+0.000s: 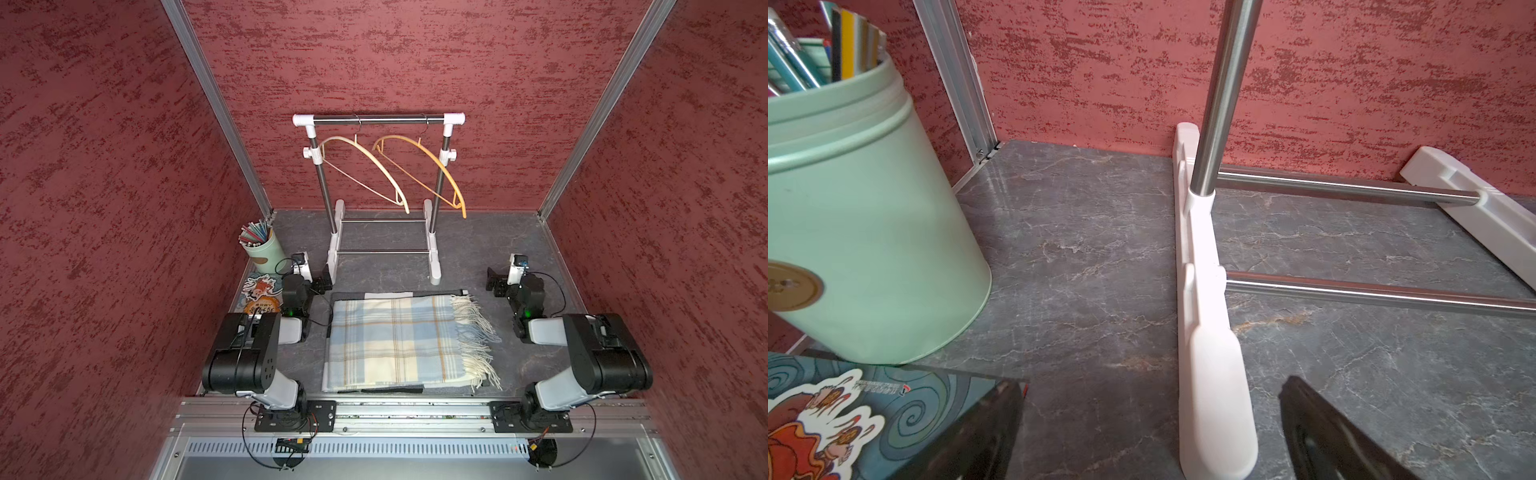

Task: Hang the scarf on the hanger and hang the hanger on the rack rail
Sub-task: Pick up the hanger from the clothesline.

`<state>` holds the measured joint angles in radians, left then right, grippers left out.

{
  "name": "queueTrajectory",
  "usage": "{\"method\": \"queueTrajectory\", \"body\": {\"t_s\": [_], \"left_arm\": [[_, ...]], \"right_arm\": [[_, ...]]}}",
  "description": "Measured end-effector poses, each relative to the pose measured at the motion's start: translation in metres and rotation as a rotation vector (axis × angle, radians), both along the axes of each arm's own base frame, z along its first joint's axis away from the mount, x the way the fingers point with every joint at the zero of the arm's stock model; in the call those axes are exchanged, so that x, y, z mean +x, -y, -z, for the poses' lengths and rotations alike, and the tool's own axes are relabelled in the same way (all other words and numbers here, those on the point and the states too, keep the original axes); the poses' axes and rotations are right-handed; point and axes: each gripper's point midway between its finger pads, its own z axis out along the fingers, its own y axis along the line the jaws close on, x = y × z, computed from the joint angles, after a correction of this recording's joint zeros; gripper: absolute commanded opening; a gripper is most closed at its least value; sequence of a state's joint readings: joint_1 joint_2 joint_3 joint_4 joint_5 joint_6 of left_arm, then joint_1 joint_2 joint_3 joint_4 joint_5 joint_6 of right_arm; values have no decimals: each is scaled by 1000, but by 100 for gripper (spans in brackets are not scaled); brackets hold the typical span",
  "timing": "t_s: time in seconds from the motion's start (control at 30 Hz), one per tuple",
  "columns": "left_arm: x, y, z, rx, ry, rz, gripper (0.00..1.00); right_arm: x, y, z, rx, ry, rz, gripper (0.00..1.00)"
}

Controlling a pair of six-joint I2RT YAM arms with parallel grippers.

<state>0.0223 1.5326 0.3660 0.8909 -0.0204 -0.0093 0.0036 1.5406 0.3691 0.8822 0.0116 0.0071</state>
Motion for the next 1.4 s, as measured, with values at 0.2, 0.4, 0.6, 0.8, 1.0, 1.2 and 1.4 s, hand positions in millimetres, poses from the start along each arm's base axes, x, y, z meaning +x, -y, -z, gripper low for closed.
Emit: {"method": "queueTrajectory", "body": {"t_s": [0.2, 0.4, 0.6, 0.8, 1.0, 1.2, 1.4], "left_arm": [[0, 0, 0, 0, 0, 0, 100], [0, 0, 0, 0, 0, 0, 100], [0, 0, 0, 0, 0, 0, 100], [-6, -2, -9, 33, 17, -58, 100], [-45, -1, -114, -137, 165, -166, 100], [-100, -47, -184, -498, 242, -206, 100], [-112, -8, -149, -686, -96, -77, 97]], "right_arm": [[0, 0, 0, 0, 0, 0, 98], [0, 0, 0, 0, 0, 0, 99], [0, 0, 0, 0, 0, 0, 98], [0, 0, 0, 0, 0, 0, 98], [-4, 6, -11, 0, -27, 42, 98], [-8, 12, -203, 242, 190, 123, 94], [-48, -59, -339, 378, 221, -216, 91]]}}
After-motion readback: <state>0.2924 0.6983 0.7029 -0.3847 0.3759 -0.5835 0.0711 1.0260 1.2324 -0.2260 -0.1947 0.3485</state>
